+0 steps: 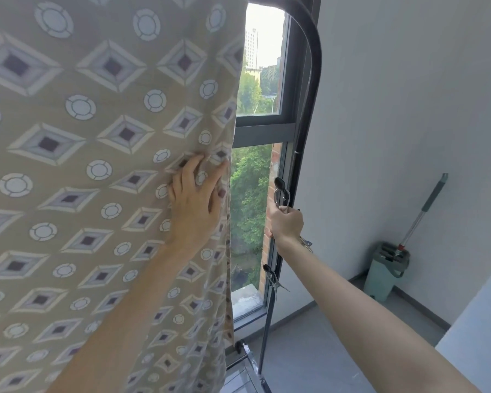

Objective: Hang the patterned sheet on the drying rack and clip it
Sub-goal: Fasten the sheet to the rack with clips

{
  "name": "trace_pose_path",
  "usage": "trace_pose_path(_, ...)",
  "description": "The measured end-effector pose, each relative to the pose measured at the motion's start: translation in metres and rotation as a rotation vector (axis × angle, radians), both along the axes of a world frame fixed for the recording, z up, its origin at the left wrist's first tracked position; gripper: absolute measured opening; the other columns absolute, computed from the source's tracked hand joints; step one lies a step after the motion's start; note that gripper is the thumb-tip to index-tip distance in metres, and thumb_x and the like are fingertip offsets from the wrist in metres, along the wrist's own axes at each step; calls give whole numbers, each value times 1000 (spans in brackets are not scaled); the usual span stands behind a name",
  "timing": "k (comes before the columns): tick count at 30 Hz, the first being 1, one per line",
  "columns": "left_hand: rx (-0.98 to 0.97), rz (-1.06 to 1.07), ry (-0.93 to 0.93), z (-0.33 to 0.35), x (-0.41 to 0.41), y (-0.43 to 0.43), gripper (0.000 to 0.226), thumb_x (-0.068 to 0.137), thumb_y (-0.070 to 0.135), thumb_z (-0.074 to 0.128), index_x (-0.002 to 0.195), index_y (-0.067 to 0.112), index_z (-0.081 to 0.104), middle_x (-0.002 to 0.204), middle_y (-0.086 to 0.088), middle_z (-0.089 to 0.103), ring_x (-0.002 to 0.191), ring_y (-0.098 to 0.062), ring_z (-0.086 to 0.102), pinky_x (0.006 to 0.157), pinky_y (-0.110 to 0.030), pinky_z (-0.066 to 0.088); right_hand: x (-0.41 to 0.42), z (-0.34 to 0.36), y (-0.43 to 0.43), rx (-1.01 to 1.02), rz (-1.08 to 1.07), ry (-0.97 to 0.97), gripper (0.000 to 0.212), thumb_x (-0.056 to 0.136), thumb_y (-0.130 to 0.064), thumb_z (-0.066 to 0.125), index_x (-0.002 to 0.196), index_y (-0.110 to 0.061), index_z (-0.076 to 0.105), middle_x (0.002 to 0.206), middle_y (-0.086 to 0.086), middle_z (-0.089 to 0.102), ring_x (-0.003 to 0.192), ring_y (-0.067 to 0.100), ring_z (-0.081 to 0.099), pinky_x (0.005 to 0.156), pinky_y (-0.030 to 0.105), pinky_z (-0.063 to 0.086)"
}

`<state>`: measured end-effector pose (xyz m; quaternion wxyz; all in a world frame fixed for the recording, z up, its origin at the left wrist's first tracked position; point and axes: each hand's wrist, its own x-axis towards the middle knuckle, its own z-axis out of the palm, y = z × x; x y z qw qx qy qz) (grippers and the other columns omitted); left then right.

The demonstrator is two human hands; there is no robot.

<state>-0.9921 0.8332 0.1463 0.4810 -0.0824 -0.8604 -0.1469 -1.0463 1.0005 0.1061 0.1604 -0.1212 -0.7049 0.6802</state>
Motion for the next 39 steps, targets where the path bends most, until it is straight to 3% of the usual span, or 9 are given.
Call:
trace_pose_path(5,-40,-44,-39,-1,-5,-9,49,91,19,49,138,30,43,145,-10,28,130,-32,32,105,-46,28,18,-16,3,204,-2,12,53,83,-13,62,42,-16,28,37,-5,30,41,13,28,50,27,31)
trace_pose_path(9,-70,-68,-62,3,-4,-17,52,88,17,48,139,27,42,145,-10,29,130,-32,31,107,-46,28,37,-27,16,232,124,76,47,80,-12,59,44,-18,30,41,-2,33,35,16,40,49,33,43)
trace_pose_path(15,10,-45,17,41,13,-45,58,91,12,47,145,22,29,133,-9,45,122,-29,41,101,-46,36,63,34,20,171,426,282,27,96,-31,49,78,-13,44,60,3,47,47,15,46,49,31,44)
trace_pose_path(20,17,174,51,95,50,-79,65,89,10,52,147,25,27,150,-24,11,136,-39,13,109,-52,14,77,79,10,230,615,382,9,98,-17,35,89,-19,35,75,10,40,58,14,33,52,27,30)
trace_pose_path(26,26,203,-151,136,94,-113,74,91,7,45,145,44,12,153,-10,-21,140,-39,10,93,-48,42,106,143,-20,386,755,570,17,102,-26,35,107,-14,46,81,-9,52,67,0,48,68,20,38)
trace_pose_path(28,27,230,-177,148,107,-116,71,94,11,43,146,46,9,154,-2,-24,142,-34,12,86,-43,47,112,164,-31,392,766,651,15,100,-27,41,108,-22,52,84,2,55,72,15,49,71,29,40)
trace_pose_path(30,-26,271,-140,164,118,-117,66,96,16,43,146,43,11,156,-2,-14,139,-36,24,85,-45,50,115,183,-40,398,744,735,15,99,-31,44,108,-27,54,85,9,56,72,25,48,70,36,43)
trace_pose_path(34,63,218,-122,197,133,-124,66,96,21,45,146,45,9,141,-9,28,101,-25,49,82,-40,47,116,223,-58,511,650,964,25,97,-38,45,100,-18,59,70,-4,53,54,11,42,53,15,34)
trace_pose_path(39,179,-177,-243,241,153,-141,64,77,63,56,136,43,39,127,6,50,118,-17,47,99,-45,43,110,269,-92,965,504,1082,51,81,-58,45,89,-9,57,80,0,56,64,12,52,60,19,39)
